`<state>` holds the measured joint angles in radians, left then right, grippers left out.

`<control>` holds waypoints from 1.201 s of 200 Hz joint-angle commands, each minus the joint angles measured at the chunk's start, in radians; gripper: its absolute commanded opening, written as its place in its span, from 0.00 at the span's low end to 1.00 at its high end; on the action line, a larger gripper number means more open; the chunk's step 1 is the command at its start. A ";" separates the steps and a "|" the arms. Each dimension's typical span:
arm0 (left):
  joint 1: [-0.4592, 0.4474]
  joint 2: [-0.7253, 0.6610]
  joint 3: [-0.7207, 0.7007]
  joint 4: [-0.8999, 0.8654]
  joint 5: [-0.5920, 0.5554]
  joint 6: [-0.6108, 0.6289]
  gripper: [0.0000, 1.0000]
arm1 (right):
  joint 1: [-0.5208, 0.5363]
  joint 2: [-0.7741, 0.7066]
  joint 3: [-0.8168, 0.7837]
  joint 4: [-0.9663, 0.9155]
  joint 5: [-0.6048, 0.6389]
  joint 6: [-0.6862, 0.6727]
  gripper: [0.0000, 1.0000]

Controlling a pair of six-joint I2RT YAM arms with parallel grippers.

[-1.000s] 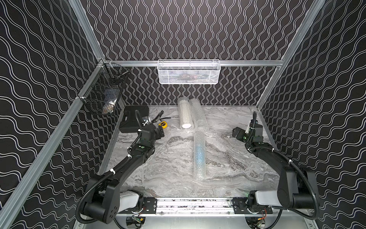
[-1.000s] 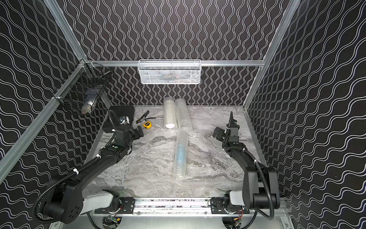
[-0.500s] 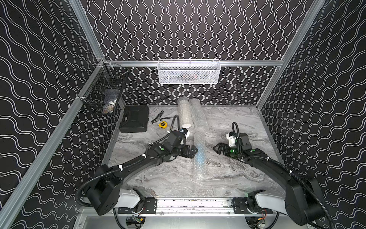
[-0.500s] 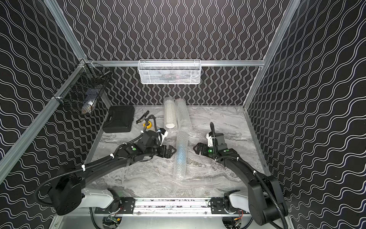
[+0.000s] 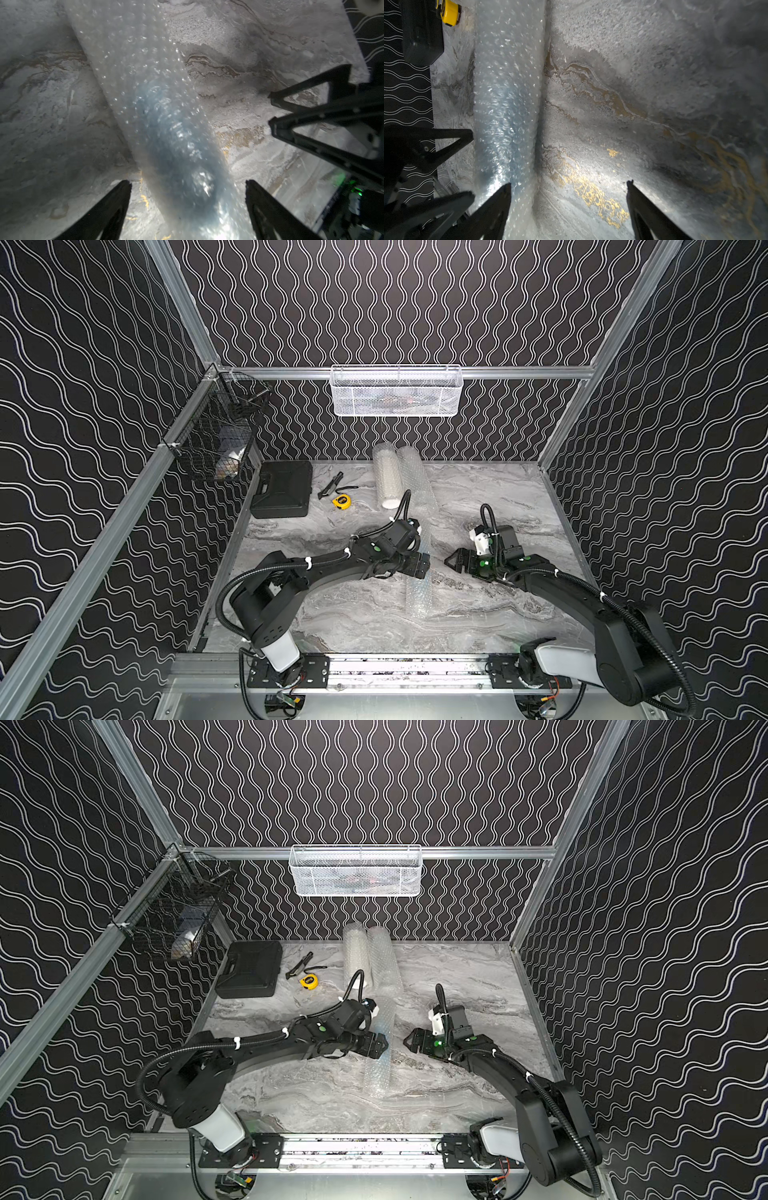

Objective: Unwrap the vase from the bubble wrap
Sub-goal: Adjust the bubble wrap at the center of the board.

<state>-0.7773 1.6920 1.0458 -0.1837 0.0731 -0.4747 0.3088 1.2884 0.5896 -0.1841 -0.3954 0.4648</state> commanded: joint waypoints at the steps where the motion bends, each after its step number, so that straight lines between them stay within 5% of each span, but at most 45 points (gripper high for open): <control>1: -0.001 0.030 0.009 0.014 -0.022 -0.014 0.84 | 0.001 0.015 0.012 0.021 -0.025 0.018 0.84; 108: 0.063 -0.061 -0.163 0.102 -0.088 -0.114 0.51 | 0.011 0.147 0.047 0.104 -0.096 0.047 0.69; 240: 0.134 -0.211 -0.368 0.172 -0.024 -0.133 0.51 | 0.175 0.330 0.139 0.174 -0.126 0.107 0.50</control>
<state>-0.6529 1.4963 0.7040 0.0727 0.0624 -0.6071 0.4541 1.6001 0.7147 -0.0479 -0.5083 0.5457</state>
